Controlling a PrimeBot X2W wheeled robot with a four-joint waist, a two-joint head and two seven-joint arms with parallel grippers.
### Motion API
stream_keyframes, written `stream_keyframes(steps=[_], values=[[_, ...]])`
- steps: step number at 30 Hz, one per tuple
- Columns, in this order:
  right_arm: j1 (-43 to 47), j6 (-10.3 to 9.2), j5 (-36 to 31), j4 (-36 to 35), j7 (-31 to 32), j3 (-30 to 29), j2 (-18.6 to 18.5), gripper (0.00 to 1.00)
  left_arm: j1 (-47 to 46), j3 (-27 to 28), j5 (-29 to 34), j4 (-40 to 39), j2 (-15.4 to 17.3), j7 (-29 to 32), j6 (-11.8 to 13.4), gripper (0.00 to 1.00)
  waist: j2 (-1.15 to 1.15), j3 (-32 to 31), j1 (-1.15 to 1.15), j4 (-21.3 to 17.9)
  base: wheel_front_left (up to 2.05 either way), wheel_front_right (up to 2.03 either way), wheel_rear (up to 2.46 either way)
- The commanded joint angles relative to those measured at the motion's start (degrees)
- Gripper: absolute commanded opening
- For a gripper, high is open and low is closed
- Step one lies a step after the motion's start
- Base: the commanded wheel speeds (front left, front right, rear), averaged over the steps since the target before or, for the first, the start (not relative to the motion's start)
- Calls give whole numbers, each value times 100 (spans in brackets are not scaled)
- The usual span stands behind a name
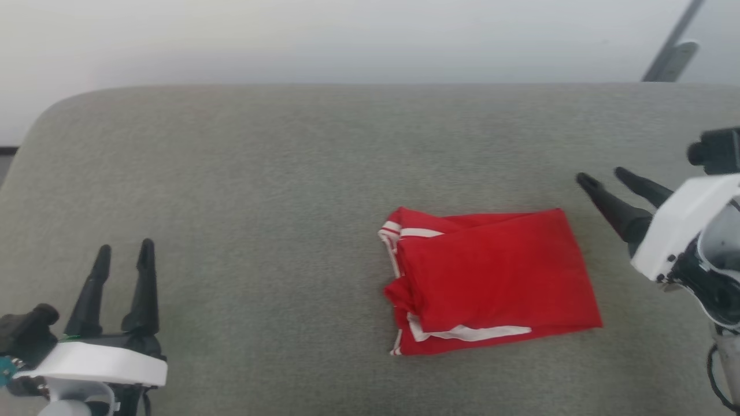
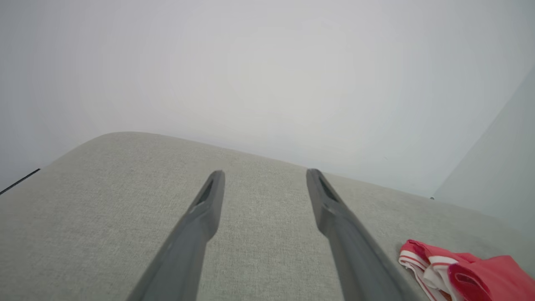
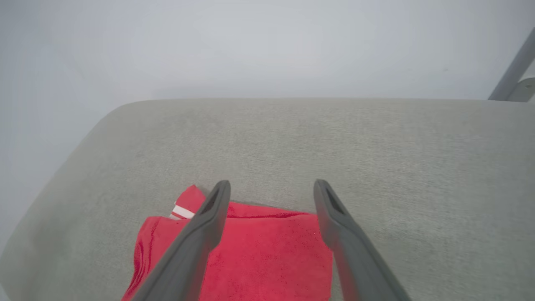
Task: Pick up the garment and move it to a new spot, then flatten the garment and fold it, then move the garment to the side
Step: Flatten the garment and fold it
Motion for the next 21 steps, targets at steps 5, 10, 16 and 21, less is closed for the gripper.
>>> stream_keyframes(steps=[5,10,16,21], values=[[241,-3,-225,359,-974,-28,-125,100,139,113,138,-13,83,-26,-13,100,0,-130,0,-339,0,0,0],[388,-3,-401,657,-1682,14,-232,100,268,171,118,5,125,-26,-13,100,0,-231,0,-476,0,0,0],[555,-3,-518,1045,-2532,188,-334,100,442,247,95,32,183,-26,-13,100,0,-374,0,-587,0,0,0],[707,-3,-533,1326,-3019,349,-387,100,582,366,35,60,165,-26,-13,100,0,-502,0,-587,0,0,0]])
